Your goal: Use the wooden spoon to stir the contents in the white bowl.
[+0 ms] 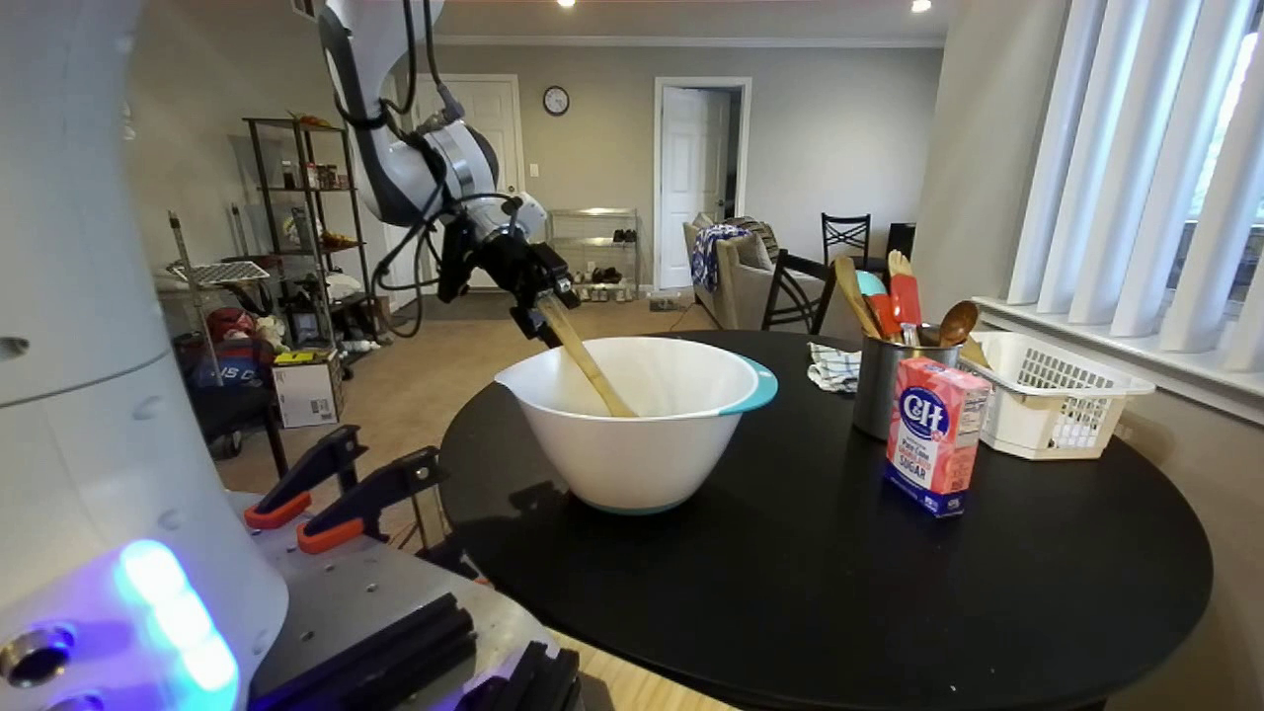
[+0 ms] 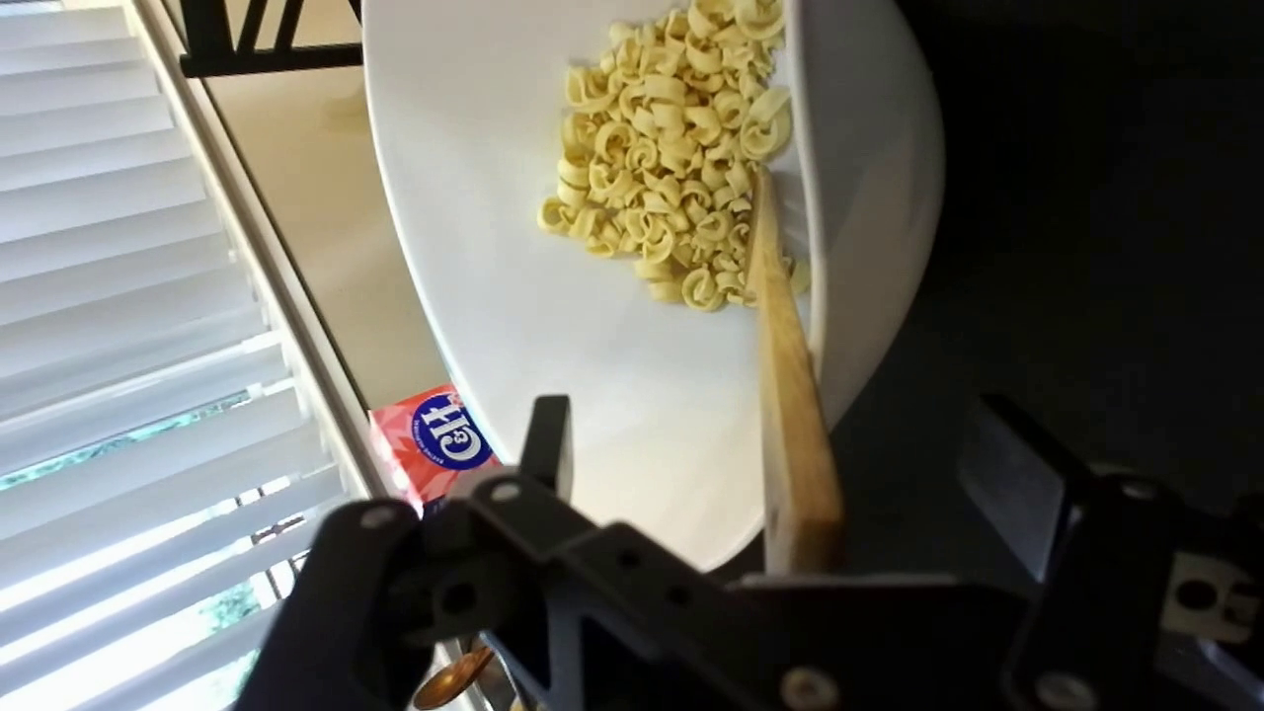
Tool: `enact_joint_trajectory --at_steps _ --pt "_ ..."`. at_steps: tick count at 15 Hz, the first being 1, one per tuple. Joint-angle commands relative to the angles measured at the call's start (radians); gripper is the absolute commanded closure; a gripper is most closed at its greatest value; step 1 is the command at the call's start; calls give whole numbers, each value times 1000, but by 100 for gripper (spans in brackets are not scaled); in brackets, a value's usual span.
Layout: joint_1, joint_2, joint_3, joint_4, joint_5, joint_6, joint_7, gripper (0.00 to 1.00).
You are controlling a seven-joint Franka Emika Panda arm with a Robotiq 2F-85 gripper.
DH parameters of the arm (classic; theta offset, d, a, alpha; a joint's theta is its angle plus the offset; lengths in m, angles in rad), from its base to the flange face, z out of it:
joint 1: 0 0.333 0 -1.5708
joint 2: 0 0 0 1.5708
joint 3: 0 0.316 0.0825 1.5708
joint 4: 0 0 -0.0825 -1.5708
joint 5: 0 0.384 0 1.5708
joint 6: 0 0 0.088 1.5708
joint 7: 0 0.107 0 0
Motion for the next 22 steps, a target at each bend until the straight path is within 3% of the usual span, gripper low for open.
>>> enact_joint_trajectory --at_steps 1,2,12,15,22 --pt "-19 -51 13 -63 -24 39 -3 25" --pt "-18 -51 13 -64 -25 41 -3 26" --pt "-12 -72 11 -75 -31 54 4 93" --pt "-13 -81 12 -76 -32 57 3 98" --pt "-22 -92 16 -80 -17 63 8 94"
